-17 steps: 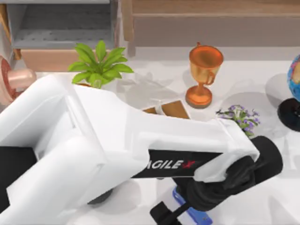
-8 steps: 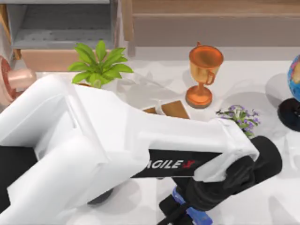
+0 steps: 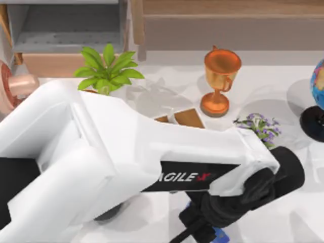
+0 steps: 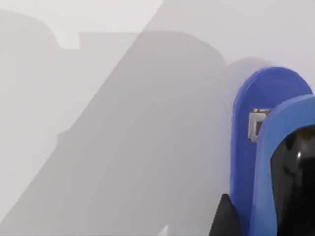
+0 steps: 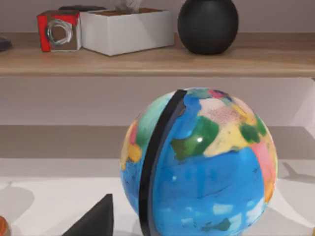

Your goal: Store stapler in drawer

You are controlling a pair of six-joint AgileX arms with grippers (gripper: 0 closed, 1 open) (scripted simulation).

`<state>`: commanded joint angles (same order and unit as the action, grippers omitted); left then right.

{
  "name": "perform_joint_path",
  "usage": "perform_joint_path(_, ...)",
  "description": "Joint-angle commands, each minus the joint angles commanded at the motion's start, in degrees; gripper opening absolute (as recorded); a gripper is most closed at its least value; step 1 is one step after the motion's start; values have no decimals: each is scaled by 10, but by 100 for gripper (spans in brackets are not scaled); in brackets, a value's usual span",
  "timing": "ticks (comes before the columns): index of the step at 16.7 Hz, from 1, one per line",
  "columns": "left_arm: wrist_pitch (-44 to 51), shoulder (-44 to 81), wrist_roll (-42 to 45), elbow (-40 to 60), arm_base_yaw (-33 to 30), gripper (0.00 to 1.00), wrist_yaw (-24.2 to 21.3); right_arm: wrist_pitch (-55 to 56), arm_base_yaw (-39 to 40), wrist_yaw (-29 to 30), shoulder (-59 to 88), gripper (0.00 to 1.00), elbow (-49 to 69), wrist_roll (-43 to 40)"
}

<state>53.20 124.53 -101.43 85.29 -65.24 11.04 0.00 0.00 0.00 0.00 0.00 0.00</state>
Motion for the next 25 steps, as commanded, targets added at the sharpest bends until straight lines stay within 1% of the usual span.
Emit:
perform_joint_path(7, 2, -3, 1, 2, -2, 0, 0, 0, 0, 0, 0, 100, 0, 0)
perform_joint_path(12, 54, -21, 0, 27, -2, 0, 0, 0, 0, 0, 0, 100, 0, 0)
perform_joint_path(19, 58, -28, 6, 34, 4, 0, 1, 0, 0, 0, 0, 100, 0, 0)
perform_joint_path(22, 61, -54, 57, 54, 53, 0, 12, 0, 0, 0, 0, 100, 0, 0)
perform_joint_path(25, 63, -89, 154, 92, 142, 0, 32, 0, 0, 0, 0, 100, 0, 0)
